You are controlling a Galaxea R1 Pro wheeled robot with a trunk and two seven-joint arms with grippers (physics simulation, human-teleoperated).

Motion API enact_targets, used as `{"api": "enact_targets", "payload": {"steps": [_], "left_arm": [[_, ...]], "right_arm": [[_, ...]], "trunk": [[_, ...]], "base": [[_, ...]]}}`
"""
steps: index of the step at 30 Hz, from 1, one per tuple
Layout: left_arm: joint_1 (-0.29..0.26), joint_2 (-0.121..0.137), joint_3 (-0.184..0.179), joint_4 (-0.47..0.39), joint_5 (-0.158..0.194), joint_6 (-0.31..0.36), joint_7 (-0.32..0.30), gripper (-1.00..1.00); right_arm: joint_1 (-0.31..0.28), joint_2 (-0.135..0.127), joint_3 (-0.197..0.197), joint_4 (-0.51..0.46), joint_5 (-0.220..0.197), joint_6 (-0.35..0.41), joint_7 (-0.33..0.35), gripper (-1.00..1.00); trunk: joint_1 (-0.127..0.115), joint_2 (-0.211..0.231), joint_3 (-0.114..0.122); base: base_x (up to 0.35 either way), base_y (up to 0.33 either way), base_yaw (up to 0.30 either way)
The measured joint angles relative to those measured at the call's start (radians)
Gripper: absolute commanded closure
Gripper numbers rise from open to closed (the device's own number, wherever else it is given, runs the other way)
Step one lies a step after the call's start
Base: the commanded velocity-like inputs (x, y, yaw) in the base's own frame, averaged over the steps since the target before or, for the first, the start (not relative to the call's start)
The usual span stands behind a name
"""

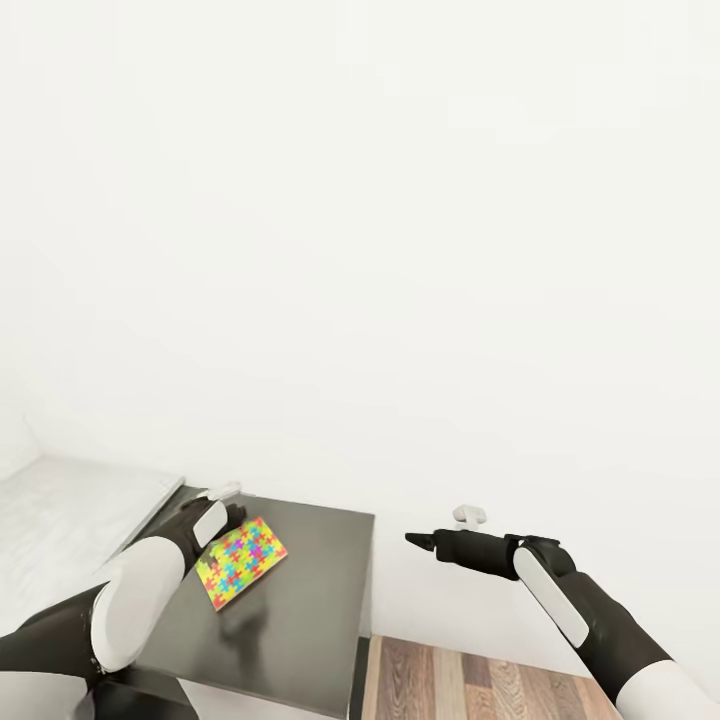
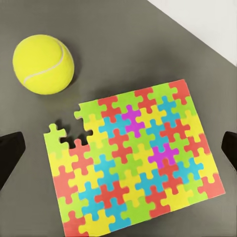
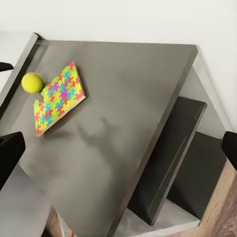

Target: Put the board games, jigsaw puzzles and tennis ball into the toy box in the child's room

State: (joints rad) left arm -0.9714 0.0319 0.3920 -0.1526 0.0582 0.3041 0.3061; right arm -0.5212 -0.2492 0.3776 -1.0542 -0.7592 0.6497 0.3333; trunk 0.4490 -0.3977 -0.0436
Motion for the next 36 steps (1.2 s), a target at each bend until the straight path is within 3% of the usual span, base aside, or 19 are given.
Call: {"api": "enact_targets", "payload": {"steps": [15, 32, 36], "left_arm": [[0.004, 0.000, 0.000, -0.001, 0.000, -0.002, 0.000, -1.00], [0.006, -0.007, -0.001, -0.001, 0.000, -0.002, 0.000, -1.00], [0.011, -0.008, -0.018, -0.001, 0.000, -0.002, 0.000, -1.00]], "right_arm": [[0.000, 0.000, 0.001, -0.001, 0.000, 0.000, 0.000, -1.00], [0.000, 0.000, 0.000, 0.000, 0.000, 0.000, 0.000, -1.00], [0.000, -0.001, 0.000, 0.000, 0.000, 0.000, 0.000, -1.00]], "trunk": [[0.000, 0.000, 0.000], [0.000, 0.000, 0.000], [0.000, 0.000, 0.000]], "base": [[0.069, 0.015, 0.117], [0.085, -0.041, 0.010], [0.003, -0.002, 0.000]]}}
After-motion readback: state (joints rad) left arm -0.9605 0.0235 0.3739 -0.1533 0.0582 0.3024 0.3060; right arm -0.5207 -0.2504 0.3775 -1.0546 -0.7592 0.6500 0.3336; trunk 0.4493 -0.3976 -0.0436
